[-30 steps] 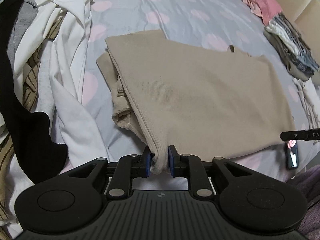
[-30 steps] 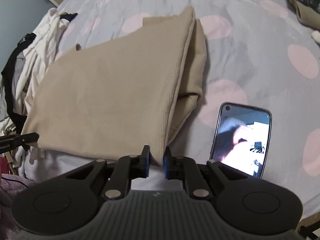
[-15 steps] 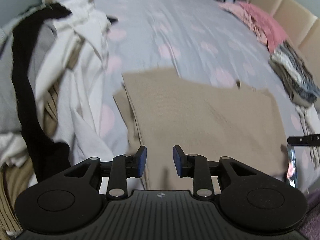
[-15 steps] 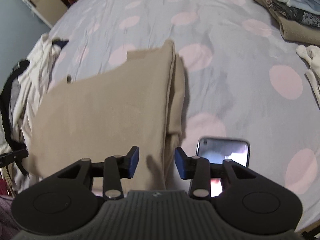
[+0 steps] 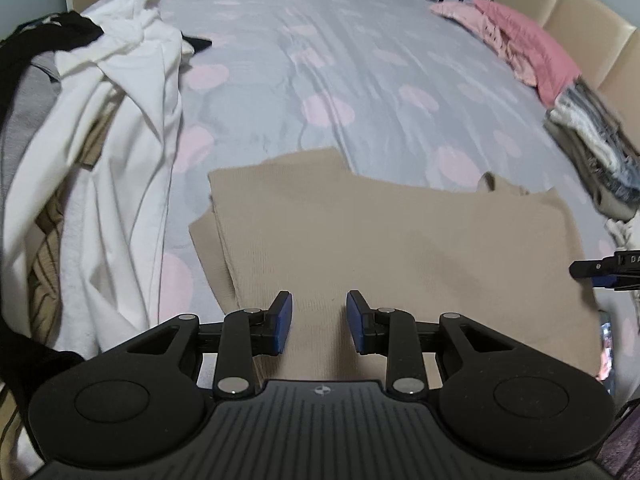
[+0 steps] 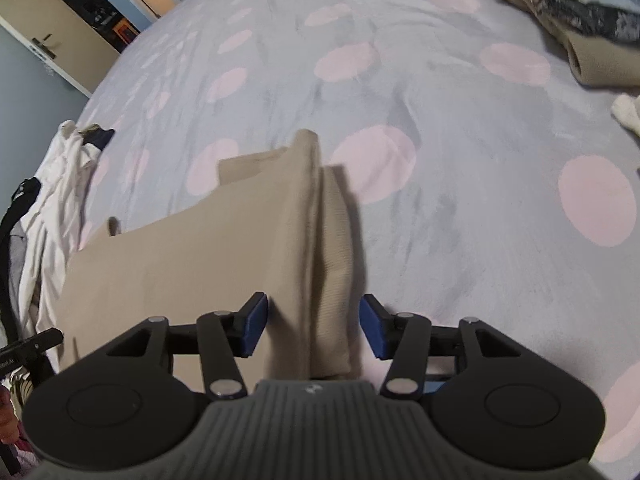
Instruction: Fold clothes
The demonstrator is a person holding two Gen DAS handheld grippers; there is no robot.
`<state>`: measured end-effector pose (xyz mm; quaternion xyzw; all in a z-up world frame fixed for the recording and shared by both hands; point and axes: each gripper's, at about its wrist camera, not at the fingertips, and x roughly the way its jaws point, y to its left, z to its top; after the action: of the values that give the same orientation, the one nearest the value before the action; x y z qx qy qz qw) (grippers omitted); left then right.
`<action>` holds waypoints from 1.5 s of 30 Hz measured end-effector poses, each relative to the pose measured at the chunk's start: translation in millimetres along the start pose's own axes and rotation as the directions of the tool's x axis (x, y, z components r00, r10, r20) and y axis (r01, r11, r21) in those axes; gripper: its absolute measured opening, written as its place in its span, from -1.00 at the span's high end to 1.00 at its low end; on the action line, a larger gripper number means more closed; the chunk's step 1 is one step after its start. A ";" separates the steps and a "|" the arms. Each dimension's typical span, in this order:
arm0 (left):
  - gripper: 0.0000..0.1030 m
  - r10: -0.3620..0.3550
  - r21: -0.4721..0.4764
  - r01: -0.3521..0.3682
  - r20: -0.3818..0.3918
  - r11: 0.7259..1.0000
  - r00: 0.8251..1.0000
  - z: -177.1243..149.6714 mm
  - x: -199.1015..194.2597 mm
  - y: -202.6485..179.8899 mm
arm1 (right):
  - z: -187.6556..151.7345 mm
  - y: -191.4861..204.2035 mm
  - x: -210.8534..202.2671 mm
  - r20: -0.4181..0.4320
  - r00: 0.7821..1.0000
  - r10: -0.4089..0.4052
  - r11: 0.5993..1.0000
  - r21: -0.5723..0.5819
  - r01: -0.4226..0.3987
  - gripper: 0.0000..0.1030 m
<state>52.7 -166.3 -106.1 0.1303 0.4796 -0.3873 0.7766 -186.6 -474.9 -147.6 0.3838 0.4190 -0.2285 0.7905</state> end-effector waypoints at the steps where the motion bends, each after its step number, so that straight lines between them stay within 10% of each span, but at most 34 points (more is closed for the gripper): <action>1: 0.48 0.003 0.000 -0.003 -0.009 1.000 1.000 0.1 3.5 0.8 | 0.7 -3.0 4.9 -0.011 1.000 0.002 1.000 0.010 -0.002 -0.05; 5: 0.48 0.010 -0.002 -0.010 -0.041 1.000 0.999 0.5 15.4 3.7 | 1.8 -9.5 17.5 -0.033 0.999 0.016 1.000 0.025 -0.015 -0.01; 8: 0.48 0.011 -0.014 -0.012 -0.051 1.000 0.999 0.2 18.1 5.3 | 2.1 -7.3 20.5 -0.041 0.999 0.036 0.999 0.031 -0.034 0.48; 13: 0.48 0.018 -0.025 -0.019 -0.040 1.000 0.999 -0.5 10.4 5.7 | 3.7 3.9 10.2 -0.026 0.999 0.042 0.999 0.027 -0.042 0.72; 35: 0.48 -0.038 -0.081 0.043 0.063 0.996 0.997 -6.8 -40.9 21.6 | 9.4 162.4 -55.1 0.016 0.903 0.430 0.903 -0.017 -0.430 0.75; 45: 0.48 -0.010 -0.113 0.017 0.067 0.993 0.998 -10.9 -44.7 47.6 | -17.6 247.2 7.1 -0.118 0.915 0.386 0.910 -0.113 -0.398 0.75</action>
<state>69.5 -107.1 -81.9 0.0699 0.4758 -0.3689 0.7954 -22.5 -312.5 -57.1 0.4160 0.3841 -0.0182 0.8241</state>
